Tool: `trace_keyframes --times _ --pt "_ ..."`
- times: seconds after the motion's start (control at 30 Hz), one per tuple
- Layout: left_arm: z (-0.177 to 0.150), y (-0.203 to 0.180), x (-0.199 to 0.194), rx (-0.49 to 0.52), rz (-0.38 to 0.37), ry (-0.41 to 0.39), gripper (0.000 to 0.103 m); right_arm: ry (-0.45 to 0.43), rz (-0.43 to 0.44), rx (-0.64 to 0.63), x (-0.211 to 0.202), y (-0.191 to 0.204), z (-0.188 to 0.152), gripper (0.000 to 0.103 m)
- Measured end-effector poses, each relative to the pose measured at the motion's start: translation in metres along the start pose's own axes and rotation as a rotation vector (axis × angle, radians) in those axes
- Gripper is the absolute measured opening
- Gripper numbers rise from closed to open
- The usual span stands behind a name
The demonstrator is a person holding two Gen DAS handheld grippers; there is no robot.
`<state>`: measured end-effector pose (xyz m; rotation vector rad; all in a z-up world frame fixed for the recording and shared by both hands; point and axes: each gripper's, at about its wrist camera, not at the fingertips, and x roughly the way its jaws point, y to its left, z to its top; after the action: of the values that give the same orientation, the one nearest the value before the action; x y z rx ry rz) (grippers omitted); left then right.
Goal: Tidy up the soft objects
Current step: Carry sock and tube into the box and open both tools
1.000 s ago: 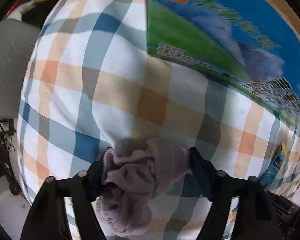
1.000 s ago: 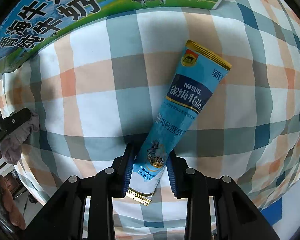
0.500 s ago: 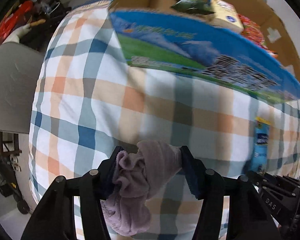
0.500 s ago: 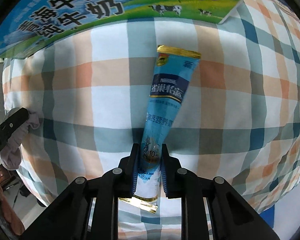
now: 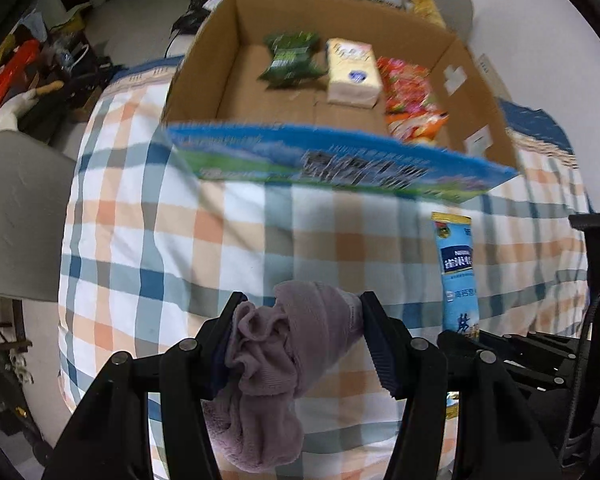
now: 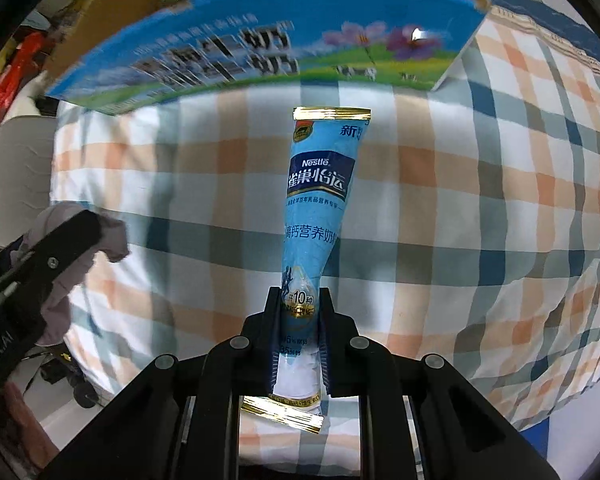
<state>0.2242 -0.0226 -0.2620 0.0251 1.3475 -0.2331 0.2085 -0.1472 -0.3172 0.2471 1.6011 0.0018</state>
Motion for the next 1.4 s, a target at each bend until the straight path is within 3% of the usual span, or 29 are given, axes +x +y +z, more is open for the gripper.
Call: trace_keyframes --times 0.23,0.4,0.57,0.73,0.93,1.23,1.4 --pt "0.030 -0.004 -0.042 0.014 -0.065 -0.064 0.055 -0.091 0.065 -0.033 -0.066 -0.003 0.010 0.017" --pt "0.076 0.000 -0.064 0.012 -0.074 -0.119 0.055 -0.180 0.083 -0.052 -0.114 0.006 0.042 0.017" --pt "0.125 0.008 -0.067 0.007 -0.052 -0.139 0.055 -0.224 0.090 -0.040 -0.136 0.012 0.087 0.017" --pt "0.167 0.018 -0.045 -0.003 -0.025 -0.104 0.055 -0.225 0.097 -0.012 -0.132 0.019 0.137 0.017" --pt "0.201 0.030 0.011 -0.036 -0.031 0.031 0.055 -0.191 0.111 0.042 -0.096 0.024 0.188 0.017" --pt "0.203 0.040 0.091 -0.077 -0.038 0.197 0.055 -0.107 0.054 0.095 -0.021 0.009 0.225 0.017" --pt "0.196 0.044 0.115 -0.082 -0.035 0.238 0.057 -0.070 0.042 0.120 0.008 -0.003 0.229 0.017"
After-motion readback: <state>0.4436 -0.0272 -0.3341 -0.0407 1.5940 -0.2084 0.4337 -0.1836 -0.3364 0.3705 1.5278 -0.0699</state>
